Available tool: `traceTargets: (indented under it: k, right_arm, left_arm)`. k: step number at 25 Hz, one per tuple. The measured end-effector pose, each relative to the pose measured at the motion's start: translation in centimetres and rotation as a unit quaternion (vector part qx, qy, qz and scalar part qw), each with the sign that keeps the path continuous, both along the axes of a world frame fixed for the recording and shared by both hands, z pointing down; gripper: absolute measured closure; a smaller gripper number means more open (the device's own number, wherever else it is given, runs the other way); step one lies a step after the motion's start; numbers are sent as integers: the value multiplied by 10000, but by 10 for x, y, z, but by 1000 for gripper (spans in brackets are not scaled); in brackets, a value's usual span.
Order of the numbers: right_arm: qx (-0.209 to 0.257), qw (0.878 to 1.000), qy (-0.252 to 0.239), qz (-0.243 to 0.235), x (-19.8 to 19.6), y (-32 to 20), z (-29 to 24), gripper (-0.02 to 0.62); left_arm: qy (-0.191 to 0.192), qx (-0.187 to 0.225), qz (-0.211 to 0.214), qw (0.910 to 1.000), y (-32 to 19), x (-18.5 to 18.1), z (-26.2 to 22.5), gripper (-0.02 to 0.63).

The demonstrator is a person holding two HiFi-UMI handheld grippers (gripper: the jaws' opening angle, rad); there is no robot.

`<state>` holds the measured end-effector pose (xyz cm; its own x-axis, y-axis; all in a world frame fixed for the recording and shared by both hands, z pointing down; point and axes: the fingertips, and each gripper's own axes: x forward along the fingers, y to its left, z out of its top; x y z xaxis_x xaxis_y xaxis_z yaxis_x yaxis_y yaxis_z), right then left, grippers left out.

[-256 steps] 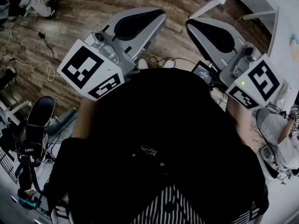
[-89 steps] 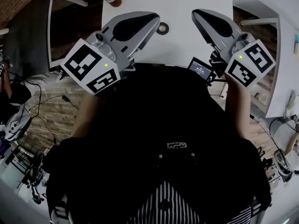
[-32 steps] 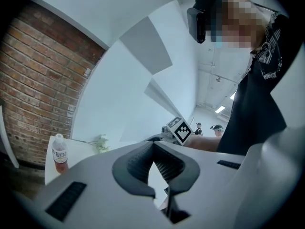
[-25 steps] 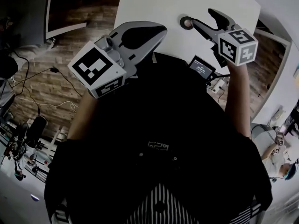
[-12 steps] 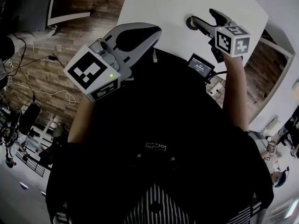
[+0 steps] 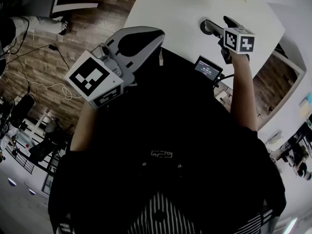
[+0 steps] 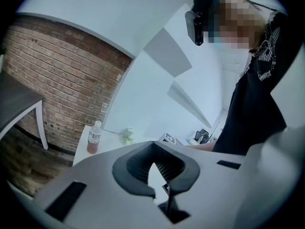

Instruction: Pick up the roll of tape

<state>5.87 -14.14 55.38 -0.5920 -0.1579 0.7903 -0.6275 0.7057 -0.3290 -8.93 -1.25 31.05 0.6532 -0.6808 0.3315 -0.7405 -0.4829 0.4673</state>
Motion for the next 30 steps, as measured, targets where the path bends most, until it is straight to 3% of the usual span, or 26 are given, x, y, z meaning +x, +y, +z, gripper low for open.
traceTargets:
  k: [11,16,23,27,30]
  right_arm:
    - [-83,9965,756,-349,18,1,62,202]
    - [-362,9951,825,-397,25,13,82,199]
    - [-394,9832,1570,-840,46,30,123,199]
    - [89,9682,2122,-1326,53,35,145,209]
    - [237,9657,2186,-1381,52,36,145,210]
  left_arm:
    - [-70,-97,-418,9991,10,-8,11,600]
    - [-110,-90,-522,9985,21,-1,9,600]
    - [-245,-70,-479,9985,29,7,8,600]
    - [-528,60,-449,9976,33,4,12,600]
    - [-488,1,-476,9977,34,3,16,600]
